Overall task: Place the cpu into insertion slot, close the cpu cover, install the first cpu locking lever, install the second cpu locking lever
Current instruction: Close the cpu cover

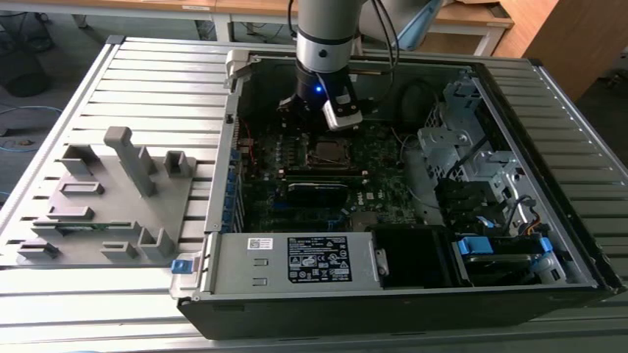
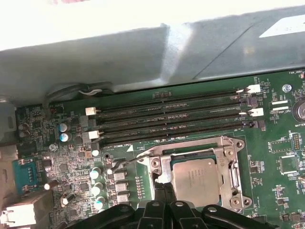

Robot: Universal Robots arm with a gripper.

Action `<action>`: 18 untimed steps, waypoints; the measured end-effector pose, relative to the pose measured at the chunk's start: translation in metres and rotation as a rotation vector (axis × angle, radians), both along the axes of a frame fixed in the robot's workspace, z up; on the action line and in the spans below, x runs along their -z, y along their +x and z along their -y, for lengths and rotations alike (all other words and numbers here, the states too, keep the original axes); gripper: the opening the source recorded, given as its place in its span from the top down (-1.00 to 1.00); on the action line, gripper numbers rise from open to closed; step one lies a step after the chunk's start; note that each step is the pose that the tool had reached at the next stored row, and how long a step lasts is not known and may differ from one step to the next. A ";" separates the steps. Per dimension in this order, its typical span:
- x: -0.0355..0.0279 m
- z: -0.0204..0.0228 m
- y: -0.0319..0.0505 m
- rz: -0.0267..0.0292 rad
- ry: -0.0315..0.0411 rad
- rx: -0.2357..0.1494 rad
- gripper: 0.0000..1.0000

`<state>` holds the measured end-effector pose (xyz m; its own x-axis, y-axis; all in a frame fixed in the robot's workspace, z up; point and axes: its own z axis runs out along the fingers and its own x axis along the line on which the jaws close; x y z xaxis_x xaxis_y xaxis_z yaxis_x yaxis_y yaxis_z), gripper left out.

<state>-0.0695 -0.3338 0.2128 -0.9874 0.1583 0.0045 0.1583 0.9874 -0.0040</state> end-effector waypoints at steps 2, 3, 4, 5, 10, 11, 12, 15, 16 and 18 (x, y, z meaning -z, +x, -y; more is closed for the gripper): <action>0.0000 -0.0001 0.0025 0.0000 0.0000 0.000 0.79; 0.0001 -0.0001 0.0047 0.0001 0.0001 0.000 0.79; 0.0001 0.0000 0.0068 0.0001 0.0001 0.000 0.79; 0.0002 0.0000 0.0091 0.0001 0.0001 0.000 0.79; 0.0003 0.0000 0.0209 0.0000 0.0001 0.000 0.79; 0.0003 0.0000 0.0226 0.0000 0.0001 0.000 0.79; 0.0003 0.0000 0.0233 0.0000 0.0000 0.000 0.79; -0.0015 0.0000 0.0233 0.0000 0.0000 0.000 0.79; -0.0027 0.0000 0.0233 0.0000 0.0002 0.000 0.79; -0.0029 -0.0001 0.0234 0.0002 0.0012 0.000 0.79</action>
<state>-0.0462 -0.3337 0.2157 -0.9873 0.1586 0.0045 0.1585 0.9873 -0.0028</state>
